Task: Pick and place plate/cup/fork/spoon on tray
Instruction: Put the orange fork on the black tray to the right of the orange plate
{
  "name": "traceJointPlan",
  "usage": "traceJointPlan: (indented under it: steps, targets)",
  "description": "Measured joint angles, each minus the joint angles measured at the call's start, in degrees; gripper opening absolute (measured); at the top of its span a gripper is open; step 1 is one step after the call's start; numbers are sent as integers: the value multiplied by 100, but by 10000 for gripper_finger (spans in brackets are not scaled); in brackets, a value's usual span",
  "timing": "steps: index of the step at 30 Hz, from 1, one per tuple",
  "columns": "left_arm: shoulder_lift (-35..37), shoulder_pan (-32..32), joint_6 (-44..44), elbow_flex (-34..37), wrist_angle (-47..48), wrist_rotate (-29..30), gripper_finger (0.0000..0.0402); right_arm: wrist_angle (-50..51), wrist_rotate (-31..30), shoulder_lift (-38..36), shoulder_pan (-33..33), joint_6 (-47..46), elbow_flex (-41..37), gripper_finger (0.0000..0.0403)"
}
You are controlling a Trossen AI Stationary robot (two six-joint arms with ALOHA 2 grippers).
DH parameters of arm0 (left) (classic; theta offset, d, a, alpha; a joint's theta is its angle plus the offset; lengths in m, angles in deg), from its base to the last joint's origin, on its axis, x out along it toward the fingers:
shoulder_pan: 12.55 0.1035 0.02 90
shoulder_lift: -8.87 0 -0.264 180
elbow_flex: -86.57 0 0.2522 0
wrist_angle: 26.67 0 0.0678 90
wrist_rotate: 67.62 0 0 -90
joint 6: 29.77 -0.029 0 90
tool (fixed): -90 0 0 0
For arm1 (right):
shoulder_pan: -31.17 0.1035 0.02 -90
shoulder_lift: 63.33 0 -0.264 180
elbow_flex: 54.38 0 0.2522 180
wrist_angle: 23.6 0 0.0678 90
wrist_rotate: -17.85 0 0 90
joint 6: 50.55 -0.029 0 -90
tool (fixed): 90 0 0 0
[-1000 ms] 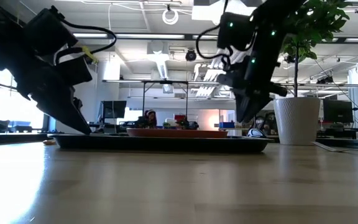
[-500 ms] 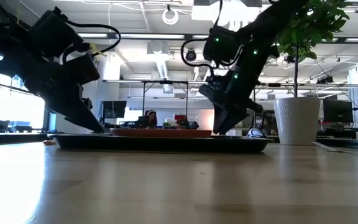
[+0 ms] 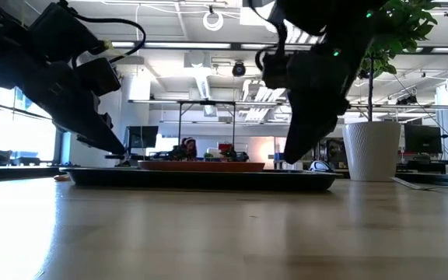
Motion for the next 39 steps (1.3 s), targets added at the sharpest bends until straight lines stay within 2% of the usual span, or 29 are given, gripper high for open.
traceJointPlan:
  steps: [4, 8, 15, 18, 24, 29, 33, 39]
  targets:
    - [-2, -104, 19, 2, -2, 0, 133, -302, -187, 168, 330, -110, -2, 103]
    - [-3, -104, 98, 2, 18, 8, 133, -315, -437, 426, 355, -170, -4, 103]
    - [-4, -89, 57, 2, 97, 36, 133, 193, -881, 525, 71, -429, -9, 103]
    - [-4, -89, 55, 2, 97, 306, 133, 561, -1115, 427, -104, -630, -9, 103]
    - [-4, -86, 52, 7, 169, 627, 133, 1134, -979, 274, -309, -919, -9, 103]
    - [-4, -87, 57, 7, 259, 669, 133, 1536, -942, -28, -176, -804, -9, 103]
    - [-4, -87, 127, 7, 432, 743, 133, 2244, -922, -351, -9, -1300, -6, 103]
    - [-4, 52, 251, 4, 982, 1160, 133, 4317, -837, -507, 83, -2720, -5, 103]
